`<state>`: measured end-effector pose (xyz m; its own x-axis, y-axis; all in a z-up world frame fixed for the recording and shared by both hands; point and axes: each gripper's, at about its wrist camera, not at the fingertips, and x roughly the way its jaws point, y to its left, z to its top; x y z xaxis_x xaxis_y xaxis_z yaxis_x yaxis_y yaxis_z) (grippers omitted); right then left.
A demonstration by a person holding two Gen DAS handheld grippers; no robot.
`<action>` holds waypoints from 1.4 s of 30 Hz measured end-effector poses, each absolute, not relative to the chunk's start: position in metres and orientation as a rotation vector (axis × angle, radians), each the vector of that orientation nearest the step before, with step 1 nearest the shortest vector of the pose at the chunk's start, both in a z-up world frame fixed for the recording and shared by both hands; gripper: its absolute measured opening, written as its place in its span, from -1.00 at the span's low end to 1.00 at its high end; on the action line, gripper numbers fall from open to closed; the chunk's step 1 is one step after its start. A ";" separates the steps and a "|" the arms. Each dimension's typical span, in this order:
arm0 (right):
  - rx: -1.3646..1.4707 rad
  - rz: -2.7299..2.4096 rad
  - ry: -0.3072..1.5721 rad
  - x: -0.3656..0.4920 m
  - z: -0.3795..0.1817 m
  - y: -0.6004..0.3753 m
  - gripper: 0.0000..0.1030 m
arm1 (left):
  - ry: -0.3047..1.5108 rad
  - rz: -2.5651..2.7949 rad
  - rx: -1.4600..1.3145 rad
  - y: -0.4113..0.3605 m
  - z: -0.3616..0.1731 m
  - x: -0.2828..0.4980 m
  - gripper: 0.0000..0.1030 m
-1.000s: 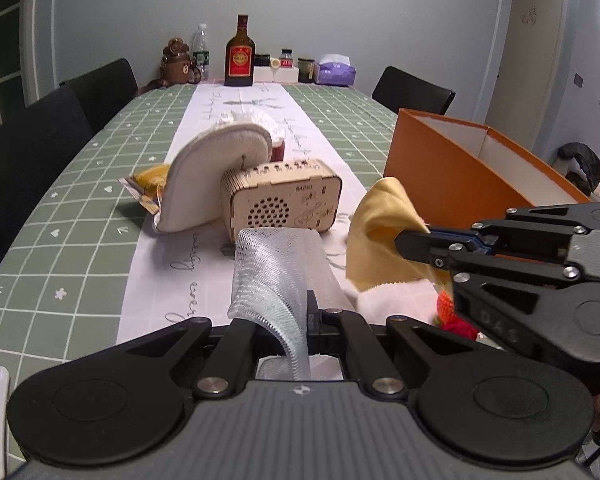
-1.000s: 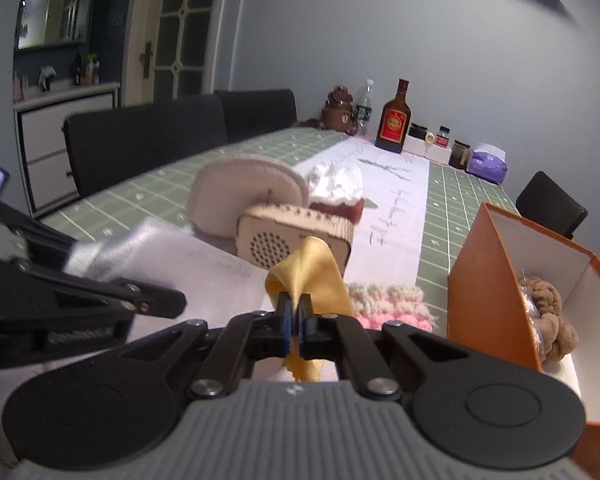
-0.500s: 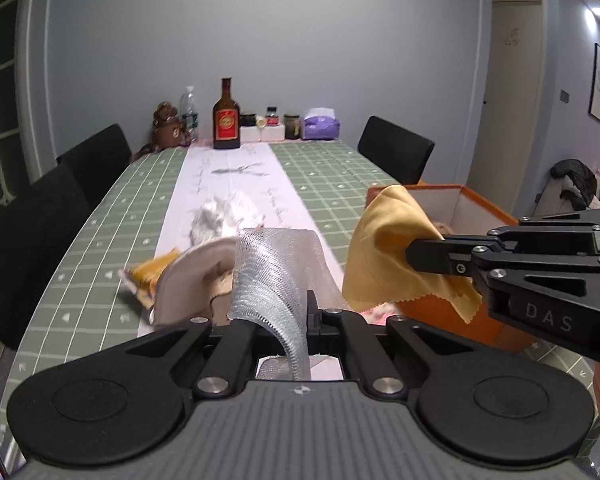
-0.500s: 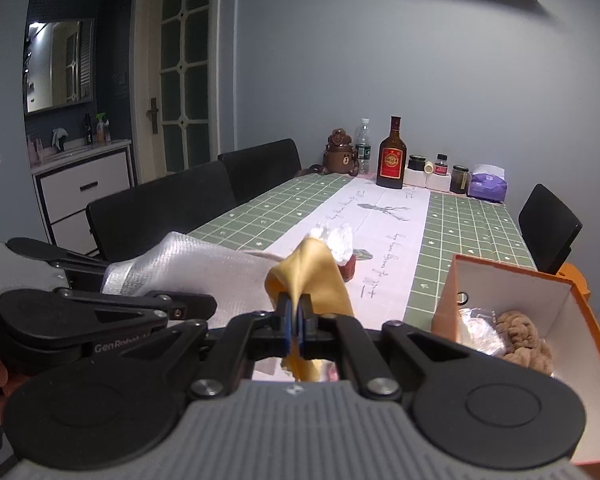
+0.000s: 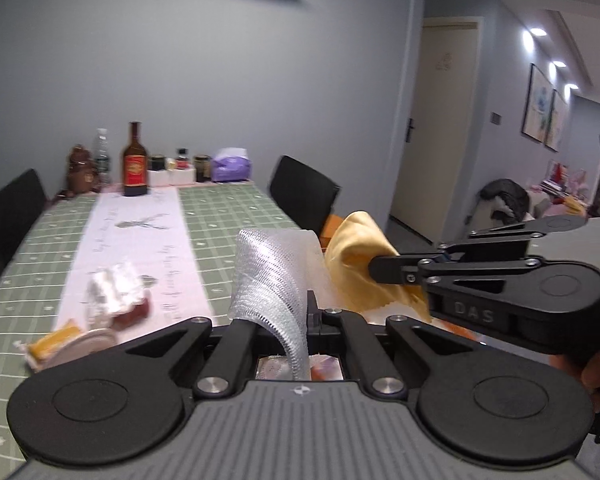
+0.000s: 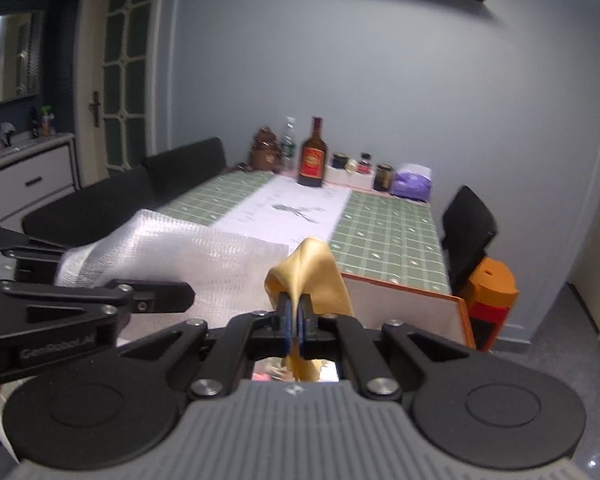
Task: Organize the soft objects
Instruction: 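Carry the sheet and cloth over the orange box and release both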
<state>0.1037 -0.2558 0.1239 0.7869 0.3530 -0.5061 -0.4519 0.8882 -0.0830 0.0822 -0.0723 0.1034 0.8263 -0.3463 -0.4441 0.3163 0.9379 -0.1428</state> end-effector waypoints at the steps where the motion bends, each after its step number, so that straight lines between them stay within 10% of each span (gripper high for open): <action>1: -0.208 0.416 0.522 0.109 0.124 -0.265 -1.00 | 0.505 -0.384 -0.078 -0.079 0.102 0.089 -0.94; 25: -0.262 0.375 1.105 0.221 -0.012 -0.356 -0.99 | 1.030 -0.673 0.369 -0.229 -0.017 0.185 -0.90; 32: -0.293 0.432 1.141 0.231 -0.025 -0.349 -0.96 | 1.033 -0.633 0.358 -0.227 -0.026 0.197 -0.51; 35: -0.314 0.442 1.131 0.231 -0.023 -0.347 -0.80 | 0.999 -0.610 0.390 -0.227 -0.022 0.199 -0.04; 42: -0.340 0.429 1.106 0.227 -0.005 -0.348 -0.26 | 0.954 -0.614 0.418 -0.223 -0.007 0.188 0.26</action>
